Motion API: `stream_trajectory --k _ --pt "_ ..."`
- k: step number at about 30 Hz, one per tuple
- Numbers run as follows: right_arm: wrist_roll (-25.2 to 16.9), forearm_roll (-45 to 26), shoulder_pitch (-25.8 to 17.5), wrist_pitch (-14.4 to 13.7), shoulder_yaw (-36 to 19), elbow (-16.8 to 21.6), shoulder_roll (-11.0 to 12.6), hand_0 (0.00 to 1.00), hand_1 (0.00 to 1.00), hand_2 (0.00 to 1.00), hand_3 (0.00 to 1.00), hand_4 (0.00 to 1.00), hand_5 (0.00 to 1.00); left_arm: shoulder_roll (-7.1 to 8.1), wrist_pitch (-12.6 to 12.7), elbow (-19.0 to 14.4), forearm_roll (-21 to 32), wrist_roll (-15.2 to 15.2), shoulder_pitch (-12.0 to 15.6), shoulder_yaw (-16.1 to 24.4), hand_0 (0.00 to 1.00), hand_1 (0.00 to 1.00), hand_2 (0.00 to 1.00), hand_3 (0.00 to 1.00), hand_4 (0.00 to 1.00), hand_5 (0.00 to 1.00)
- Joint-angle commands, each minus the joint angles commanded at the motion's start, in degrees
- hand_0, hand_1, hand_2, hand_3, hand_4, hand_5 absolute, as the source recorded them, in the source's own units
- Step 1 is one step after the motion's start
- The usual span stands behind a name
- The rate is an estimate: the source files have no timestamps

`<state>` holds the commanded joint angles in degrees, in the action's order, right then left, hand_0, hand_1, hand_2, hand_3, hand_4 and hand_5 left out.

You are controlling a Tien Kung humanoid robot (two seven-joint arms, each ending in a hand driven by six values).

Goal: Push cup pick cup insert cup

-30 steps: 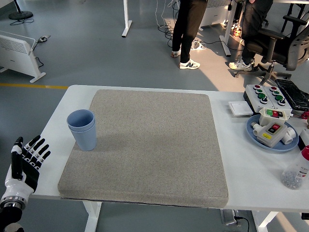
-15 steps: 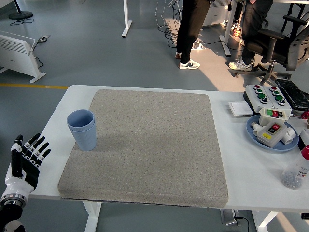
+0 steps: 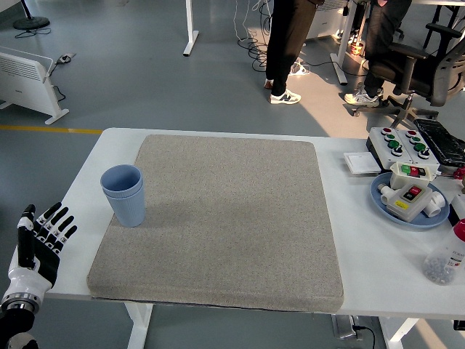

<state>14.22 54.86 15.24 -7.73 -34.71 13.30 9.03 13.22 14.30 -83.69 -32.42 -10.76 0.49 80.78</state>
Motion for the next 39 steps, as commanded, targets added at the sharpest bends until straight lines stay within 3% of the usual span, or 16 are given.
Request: stream_trajectory --k 14,26,27,39 --pt "0.51 2.07 -0.83 0.28 -1.32 0.08 0.03 0.523 0.544 0.620 0.565 0.116 0.448 -0.54 1.77 1.92 -8.87 -1.30 0.71 -0.75 0.808 0.816 0.808 0.726 0.601 0.998" --pt "0.89 3.33 -1.52 0.67 -1.88 0.20 -0.21 0.523 0.544 0.621 0.564 0.116 0.450 -0.53 0.23 2.45 -8.80 -1.83 1.65 -1.06 0.860 0.858 0.848 0.752 0.604 0.998" --pt "0.90 3.34 -1.53 0.67 -1.88 0.20 -0.21 0.523 0.544 0.620 0.565 0.117 0.447 -0.53 0.21 2.45 -8.80 -1.84 1.66 -1.06 0.882 0.872 0.865 0.797 0.606 0.998" --pt "0.63 2.77 -1.45 0.48 -1.45 0.19 -0.08 0.523 0.544 0.620 0.564 0.117 0.447 -0.49 -0.13 2.59 -9.04 -2.13 2.06 -1.38 0.884 0.876 0.870 0.799 0.607 0.998"
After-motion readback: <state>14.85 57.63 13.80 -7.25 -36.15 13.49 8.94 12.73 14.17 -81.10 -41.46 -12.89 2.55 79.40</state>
